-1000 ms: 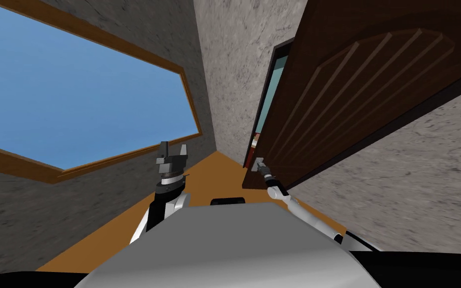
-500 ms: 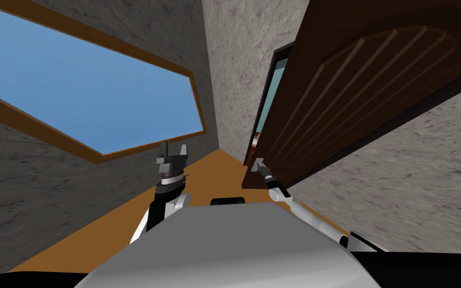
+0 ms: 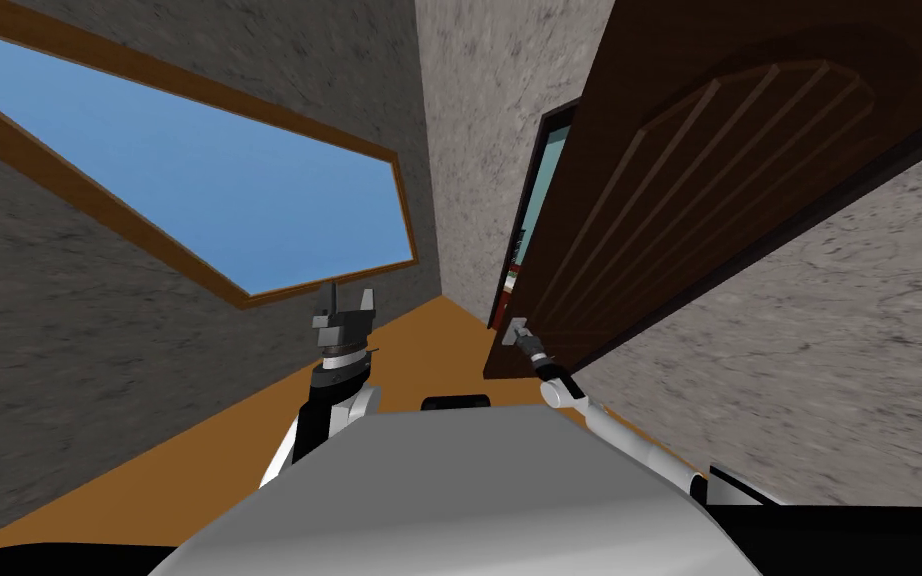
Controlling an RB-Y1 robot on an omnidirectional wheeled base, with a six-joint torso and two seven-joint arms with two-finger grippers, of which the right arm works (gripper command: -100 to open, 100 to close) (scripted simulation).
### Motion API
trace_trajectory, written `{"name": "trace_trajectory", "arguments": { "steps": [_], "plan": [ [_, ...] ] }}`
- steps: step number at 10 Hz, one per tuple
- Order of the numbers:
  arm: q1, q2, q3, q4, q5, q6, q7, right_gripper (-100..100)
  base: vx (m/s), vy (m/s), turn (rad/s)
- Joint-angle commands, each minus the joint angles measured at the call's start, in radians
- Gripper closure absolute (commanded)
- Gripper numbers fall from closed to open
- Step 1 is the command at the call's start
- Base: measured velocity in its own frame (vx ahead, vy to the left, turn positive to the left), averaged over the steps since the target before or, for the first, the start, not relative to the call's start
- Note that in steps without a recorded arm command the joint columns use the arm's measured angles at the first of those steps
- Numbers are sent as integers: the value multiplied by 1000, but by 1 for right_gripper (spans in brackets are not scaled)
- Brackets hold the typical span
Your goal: Pull the door open
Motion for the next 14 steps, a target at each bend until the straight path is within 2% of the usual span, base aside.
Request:
{"name": "trace_trajectory", "arguments": {
  "steps": [1,10,11,14],
  "plan": [
    [1,-11,10,-1,6,-10,-12,100,-126,-52,133],
    [10,-73,65,-7,38,-67,-85,100,-198,-82,125],
    [10,-68,65,-6,36,-59,-79,100,-68,-31,33],
    [15,-92,90,-4,48,-87,-107,100,-161,-68,130]
  ]
}}
